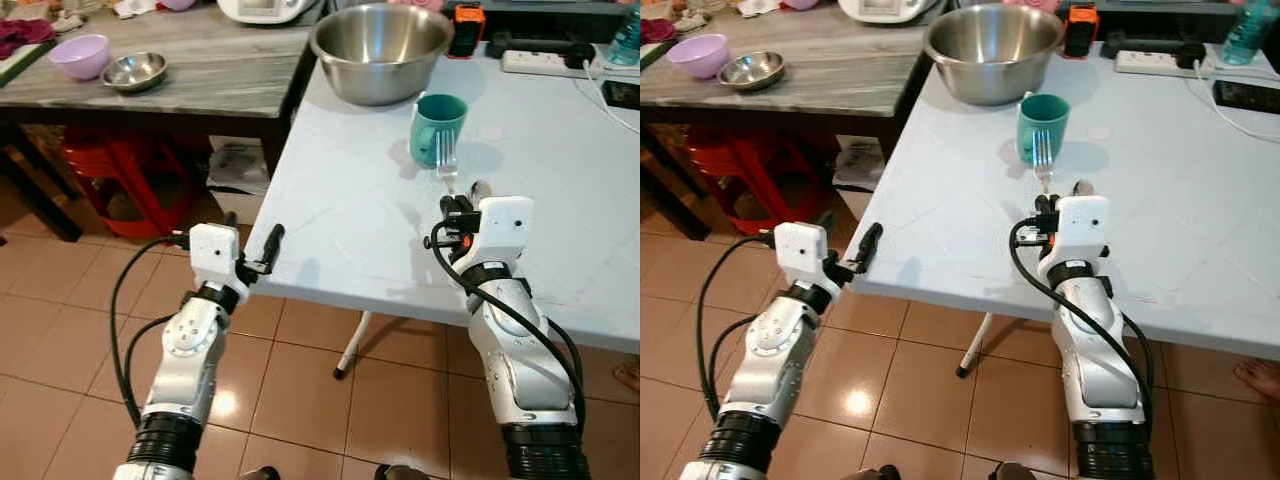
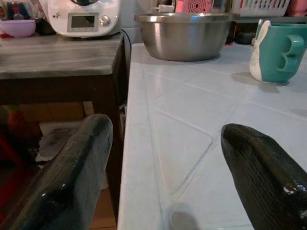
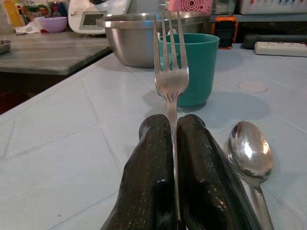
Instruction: Setting the table
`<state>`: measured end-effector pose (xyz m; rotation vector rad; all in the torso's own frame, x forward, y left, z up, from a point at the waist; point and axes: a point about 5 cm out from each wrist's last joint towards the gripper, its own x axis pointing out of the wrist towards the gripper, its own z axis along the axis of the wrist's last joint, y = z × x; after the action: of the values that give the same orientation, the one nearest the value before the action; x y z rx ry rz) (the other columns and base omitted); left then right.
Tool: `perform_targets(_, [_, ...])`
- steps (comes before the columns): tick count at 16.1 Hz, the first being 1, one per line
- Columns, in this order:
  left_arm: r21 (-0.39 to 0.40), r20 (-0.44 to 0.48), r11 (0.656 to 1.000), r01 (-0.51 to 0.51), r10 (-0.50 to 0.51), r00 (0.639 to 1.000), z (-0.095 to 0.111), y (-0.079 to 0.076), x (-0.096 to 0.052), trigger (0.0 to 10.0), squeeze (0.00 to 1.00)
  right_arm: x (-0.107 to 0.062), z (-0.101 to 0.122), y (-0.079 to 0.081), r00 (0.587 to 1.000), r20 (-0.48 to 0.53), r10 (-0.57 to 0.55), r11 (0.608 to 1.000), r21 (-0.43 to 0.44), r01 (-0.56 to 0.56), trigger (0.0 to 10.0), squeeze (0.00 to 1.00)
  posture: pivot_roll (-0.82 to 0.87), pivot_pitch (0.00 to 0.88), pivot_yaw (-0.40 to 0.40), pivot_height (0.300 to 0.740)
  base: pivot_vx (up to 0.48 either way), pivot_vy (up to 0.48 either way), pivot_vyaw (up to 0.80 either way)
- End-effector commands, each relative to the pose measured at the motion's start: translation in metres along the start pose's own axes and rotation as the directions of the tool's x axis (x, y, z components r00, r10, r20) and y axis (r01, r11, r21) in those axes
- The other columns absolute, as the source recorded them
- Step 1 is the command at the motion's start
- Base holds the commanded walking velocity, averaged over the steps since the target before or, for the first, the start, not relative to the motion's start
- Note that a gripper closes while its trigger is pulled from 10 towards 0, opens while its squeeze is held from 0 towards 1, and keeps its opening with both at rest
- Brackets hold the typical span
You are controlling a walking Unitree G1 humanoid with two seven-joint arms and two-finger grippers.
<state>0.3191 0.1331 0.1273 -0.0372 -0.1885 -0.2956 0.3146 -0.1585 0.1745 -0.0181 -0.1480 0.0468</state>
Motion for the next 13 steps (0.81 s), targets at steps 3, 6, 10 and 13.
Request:
perform_targets(3, [-0.008,-0.014,1.000,0.017,-0.017,1.000,-0.002,-0.002,-0.001,10.0,0.00,-0.003,-0.004,-0.005,1.000,-0.008,-0.024,1.000,0.011,0.024,10.0,0.00,-0.16,0.099,0.072,0.740,0.000,0.270,0.00])
perform_targets(6, [-0.006,-0.017,1.000,0.021,-0.021,1.000,-0.003,-0.001,-0.001,10.0,0.00,-0.007,-0.007,-0.002,1.000,-0.005,-0.027,0.999,0.021,0.027,10.0,0.00,-0.16,0.100,0.080,0.740,0.000,0.307,0.00])
perform_targets(10, [-0.008,-0.010,0.999,0.034,-0.034,0.999,-0.001,-0.004,0.002,10.0,0.00,-0.007,-0.007,0.001,0.999,0.007,-0.035,0.999,0.025,0.035,10.0,0.00,-0.16,0.100,0.084,0.740,0.000,0.322,0.00])
perform_targets(13, [-0.011,-0.007,0.999,0.033,-0.033,0.999,-0.001,-0.006,0.003,10.0,0.00,-0.005,-0.004,0.000,0.999,0.025,-0.028,0.999,0.030,0.027,10.0,0.00,-0.16,0.100,0.075,0.740,0.000,0.389,0.00])
